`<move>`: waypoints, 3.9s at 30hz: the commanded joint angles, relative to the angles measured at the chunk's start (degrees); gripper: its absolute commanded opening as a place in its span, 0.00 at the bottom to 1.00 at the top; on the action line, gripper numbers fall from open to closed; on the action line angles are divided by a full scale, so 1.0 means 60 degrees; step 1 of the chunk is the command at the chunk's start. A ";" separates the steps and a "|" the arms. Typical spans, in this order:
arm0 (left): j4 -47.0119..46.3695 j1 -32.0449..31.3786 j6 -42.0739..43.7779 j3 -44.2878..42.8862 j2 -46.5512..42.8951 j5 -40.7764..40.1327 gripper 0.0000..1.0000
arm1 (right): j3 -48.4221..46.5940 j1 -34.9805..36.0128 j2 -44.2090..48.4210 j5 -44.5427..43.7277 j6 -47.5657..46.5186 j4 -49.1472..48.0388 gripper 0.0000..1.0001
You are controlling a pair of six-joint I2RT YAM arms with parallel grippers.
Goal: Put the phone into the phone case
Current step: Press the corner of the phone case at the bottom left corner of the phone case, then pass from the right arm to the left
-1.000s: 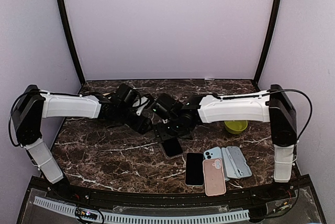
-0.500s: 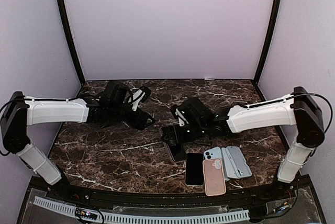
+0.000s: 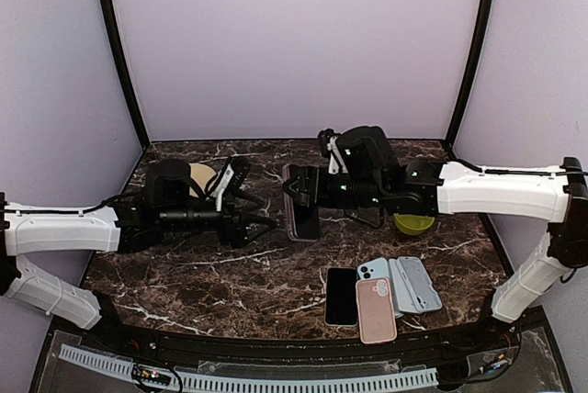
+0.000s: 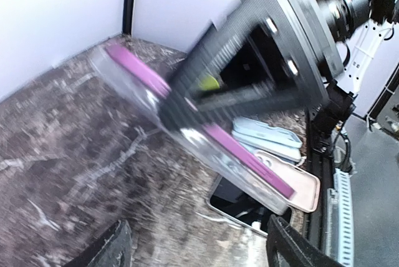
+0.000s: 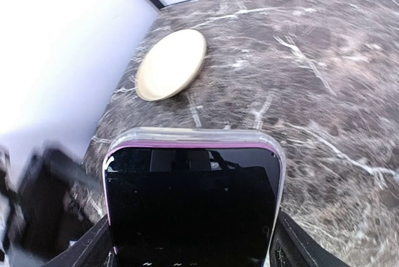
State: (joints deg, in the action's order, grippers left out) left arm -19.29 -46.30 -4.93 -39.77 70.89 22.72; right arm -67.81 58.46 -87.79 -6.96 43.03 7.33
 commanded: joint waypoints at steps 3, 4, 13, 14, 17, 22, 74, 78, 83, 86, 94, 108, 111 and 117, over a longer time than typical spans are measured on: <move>-0.1498 -0.0484 -0.1531 0.0930 0.0286 -0.1301 0.77 | -0.0543 -0.0040 -0.0386 -0.1470 0.1721 0.1445 0.36; -0.1420 -0.0522 -0.1512 0.0868 0.0351 -0.1328 0.77 | -0.0288 -0.0034 -0.0318 -0.1318 0.1875 0.1092 0.36; -0.2032 -0.1695 -0.1065 0.1317 0.0982 -0.2051 0.75 | 0.0343 -0.0078 -0.0351 -0.0573 0.2541 -0.0114 0.35; -0.2104 -0.1720 -0.1108 0.1360 0.1110 -0.2040 0.74 | 0.0356 -0.0075 -0.0392 -0.0569 0.2548 -0.0086 0.35; -0.2522 -0.1876 -0.1157 0.1353 0.1368 -0.1943 0.71 | 0.0374 -0.0079 -0.0568 -0.0551 0.2559 0.0004 0.35; -0.2441 -0.1921 -0.1121 0.1355 0.1768 -0.3216 0.65 | -0.0054 -0.0075 -0.1366 -0.1008 0.2178 0.1142 0.38; -0.2666 -0.1526 -0.2697 0.0122 0.4443 -0.1353 0.77 | 0.1266 -0.0328 -0.2213 0.0734 0.2193 -0.2459 0.36; -0.2188 -0.1522 -0.2467 -0.0301 0.4684 -0.1663 0.70 | 0.1010 -0.0195 -0.2228 0.0577 0.2102 -0.2183 0.36; -0.1807 -0.1504 -0.2550 -0.0454 0.4878 -0.2311 0.70 | 0.1118 -0.0163 -0.1992 0.0360 0.2263 -0.2202 0.35; -0.1950 -0.1426 -0.2768 -0.0231 0.4745 -0.2556 0.69 | 0.1230 -0.0163 -0.1738 0.0194 0.2331 -0.2281 0.33; -0.3333 -0.1372 -0.2899 0.0313 0.4194 -0.1735 0.35 | 0.1002 -0.0105 -0.1613 0.0082 0.2087 -0.2145 0.33; -0.5010 -0.1372 -0.2335 0.1249 0.2782 -0.1080 0.00 | 0.1545 -0.0141 -0.0191 0.0559 -0.0235 -0.2258 0.62; -0.5121 -0.1369 -0.2041 0.1431 0.1802 -0.1065 0.00 | 0.2064 -0.0209 0.0843 0.0587 -0.1221 -0.2127 0.77; -0.5009 -0.1376 -0.1446 0.1464 0.0116 -0.0596 0.00 | 0.3098 -0.0476 0.2739 0.1943 -0.2268 -0.2808 0.92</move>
State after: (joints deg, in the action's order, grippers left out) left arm -44.07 -54.65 -16.95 -30.96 78.96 15.40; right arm -52.97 57.39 -76.69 -0.16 36.88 -5.50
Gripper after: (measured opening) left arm 0.183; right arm 0.896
